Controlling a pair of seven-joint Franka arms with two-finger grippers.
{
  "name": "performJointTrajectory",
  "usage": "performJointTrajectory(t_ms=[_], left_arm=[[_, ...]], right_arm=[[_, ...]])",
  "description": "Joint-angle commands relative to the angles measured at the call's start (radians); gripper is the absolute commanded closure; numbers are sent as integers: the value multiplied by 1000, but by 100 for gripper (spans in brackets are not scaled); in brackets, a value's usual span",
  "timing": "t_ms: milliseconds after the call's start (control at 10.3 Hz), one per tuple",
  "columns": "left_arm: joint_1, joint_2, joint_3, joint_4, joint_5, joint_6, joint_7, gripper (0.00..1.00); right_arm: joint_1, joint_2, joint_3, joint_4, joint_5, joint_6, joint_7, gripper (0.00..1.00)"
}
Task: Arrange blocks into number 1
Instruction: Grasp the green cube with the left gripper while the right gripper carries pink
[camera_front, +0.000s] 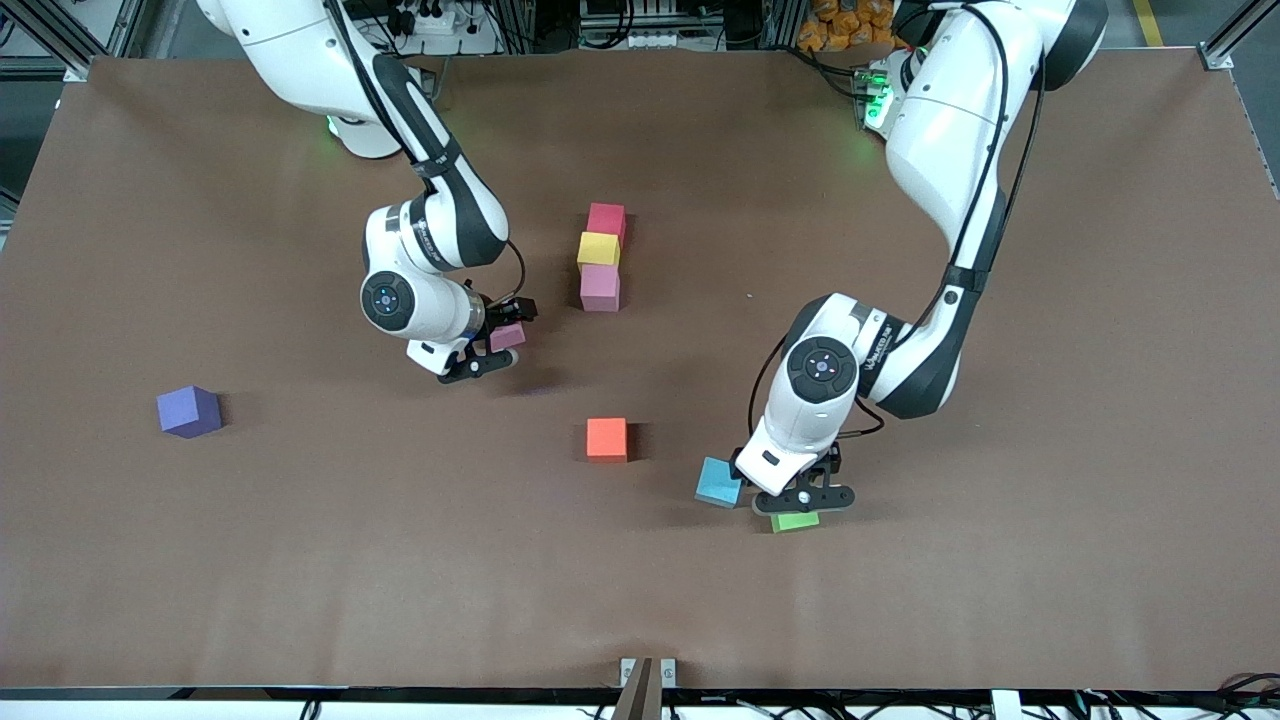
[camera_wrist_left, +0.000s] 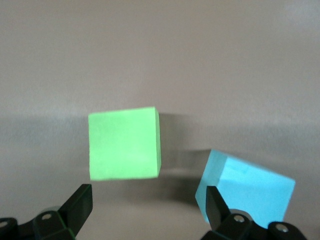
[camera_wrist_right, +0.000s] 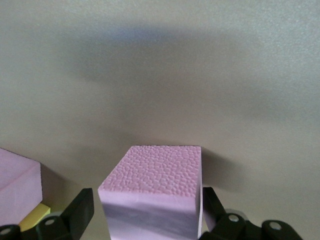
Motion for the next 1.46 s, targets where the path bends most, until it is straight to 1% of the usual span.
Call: performJointTrajectory(t_ms=[0, 97, 195, 390, 584, 682, 779, 876, 974, 1169, 1266, 1363], left_arm=[[5, 39, 26, 22, -16, 35, 30, 0], [5, 47, 38, 22, -15, 63, 39, 0], [5, 57, 41, 22, -11, 80, 45, 0], [-3, 80, 61, 21, -10, 155, 35, 0], [-3, 82, 61, 18, -8, 169, 35, 0], [-3, 70, 60, 16, -13, 163, 32, 29], [-3, 64, 60, 15, -16, 145, 32, 85], [-3, 53, 60, 16, -16, 107, 33, 100], [1, 36, 60, 15, -15, 67, 38, 100], [5, 18, 57, 15, -11, 23, 39, 100], [6, -1, 52, 12, -11, -30, 41, 100], [5, -31, 49, 10, -18, -88, 42, 100]], right_arm=[[1, -6, -5, -10, 14, 11, -9, 45], [-5, -4, -6, -9, 14, 11, -10, 57], [-8, -4, -9, -9, 12, 11, -10, 63], [-11, -6, -14, -6, 12, 11, -9, 63], [-13, -13, -22, 20, 21, 7, -4, 60], [4, -12, -35, 42, 26, 5, -1, 60], [19, -10, -49, 63, 26, -3, 16, 60], [34, -9, -61, 86, 24, -6, 57, 60], [41, -4, -63, 112, 11, -25, 88, 60], [64, 31, -91, 199, 15, -107, 91, 60], [77, 54, -94, 245, 26, -136, 118, 60], [108, 83, -103, 281, 27, -136, 191, 60]])
